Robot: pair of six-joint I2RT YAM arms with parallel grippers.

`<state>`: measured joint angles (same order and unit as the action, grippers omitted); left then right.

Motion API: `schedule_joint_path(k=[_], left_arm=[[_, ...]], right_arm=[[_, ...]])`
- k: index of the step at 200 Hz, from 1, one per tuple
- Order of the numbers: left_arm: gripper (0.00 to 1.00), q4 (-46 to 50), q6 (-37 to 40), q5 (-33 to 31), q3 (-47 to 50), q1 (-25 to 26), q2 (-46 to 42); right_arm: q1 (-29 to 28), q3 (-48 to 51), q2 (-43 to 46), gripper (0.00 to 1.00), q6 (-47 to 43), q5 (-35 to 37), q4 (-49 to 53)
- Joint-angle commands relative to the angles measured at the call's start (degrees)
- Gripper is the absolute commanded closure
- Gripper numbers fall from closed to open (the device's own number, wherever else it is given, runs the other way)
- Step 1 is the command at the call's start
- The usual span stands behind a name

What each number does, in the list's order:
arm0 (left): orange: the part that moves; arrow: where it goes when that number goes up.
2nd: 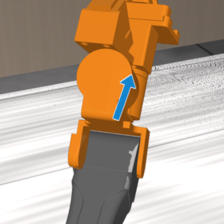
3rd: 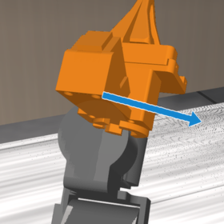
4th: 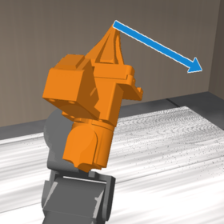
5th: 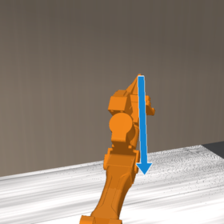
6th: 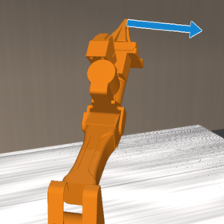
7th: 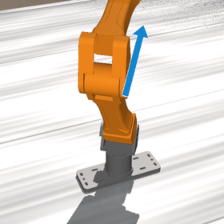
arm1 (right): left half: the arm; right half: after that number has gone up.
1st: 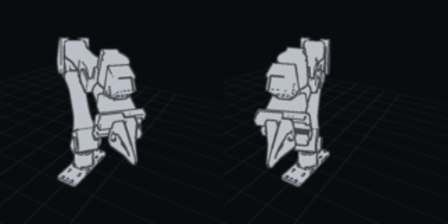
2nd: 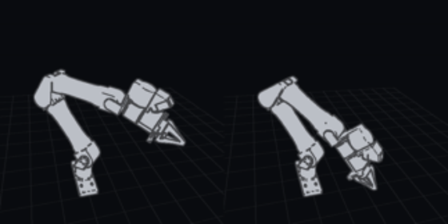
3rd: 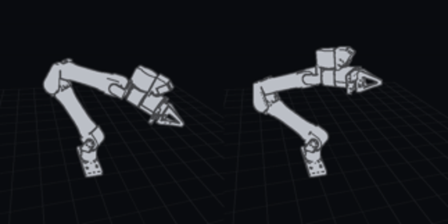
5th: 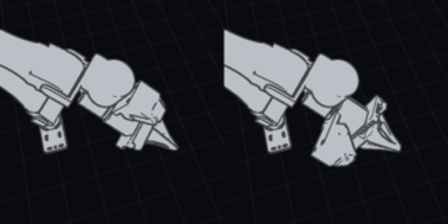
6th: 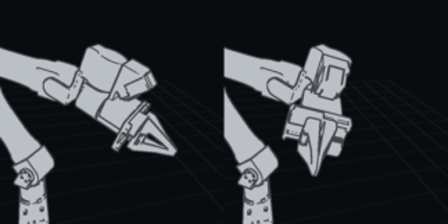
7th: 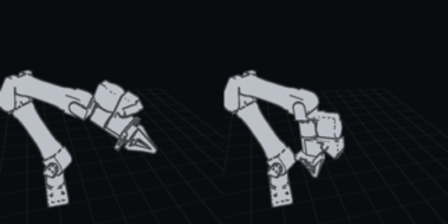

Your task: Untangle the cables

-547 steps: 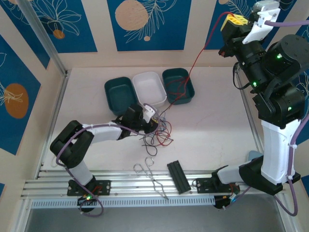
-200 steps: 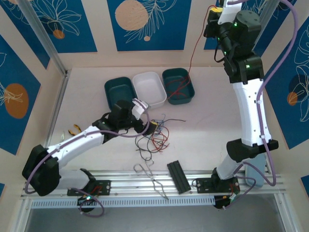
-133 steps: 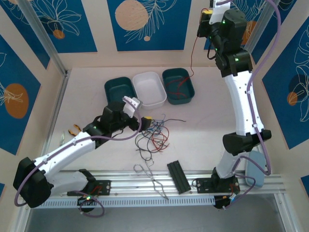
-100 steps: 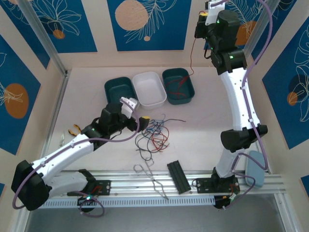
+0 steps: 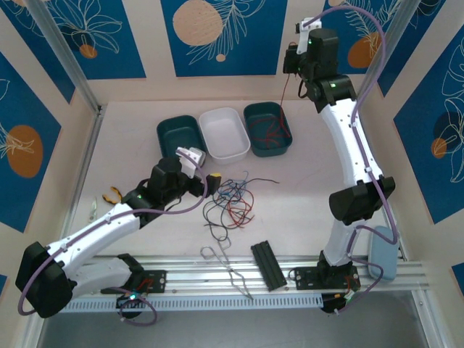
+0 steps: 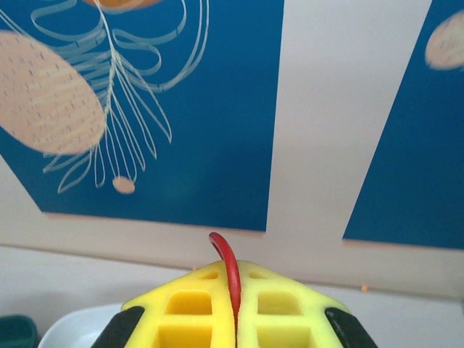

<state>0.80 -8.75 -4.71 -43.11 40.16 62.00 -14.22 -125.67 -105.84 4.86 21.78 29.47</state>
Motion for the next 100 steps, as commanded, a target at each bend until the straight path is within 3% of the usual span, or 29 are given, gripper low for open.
schedule_joint_path(k=[1, 44, 100], left_arm=[[0.0, -2.19, -2.19, -2.29, 0.75, 0.31, 0.05], [0.0, -3.14, -4.9, -3.22, 1.36, 0.35, 0.05], [0.0, -4.75, -7.35, -2.66, 1.78, 0.32, 1.44]], right_arm=[[-0.15, 0.95, -1.25, 1.0, 3.87, -1.12, -0.49], [-0.53, -2.84, -7.97, 1.0, 5.98, -0.51, -2.12], [-0.49, -18.04, -22.78, 1.0, 8.43, 0.64, 3.7]])
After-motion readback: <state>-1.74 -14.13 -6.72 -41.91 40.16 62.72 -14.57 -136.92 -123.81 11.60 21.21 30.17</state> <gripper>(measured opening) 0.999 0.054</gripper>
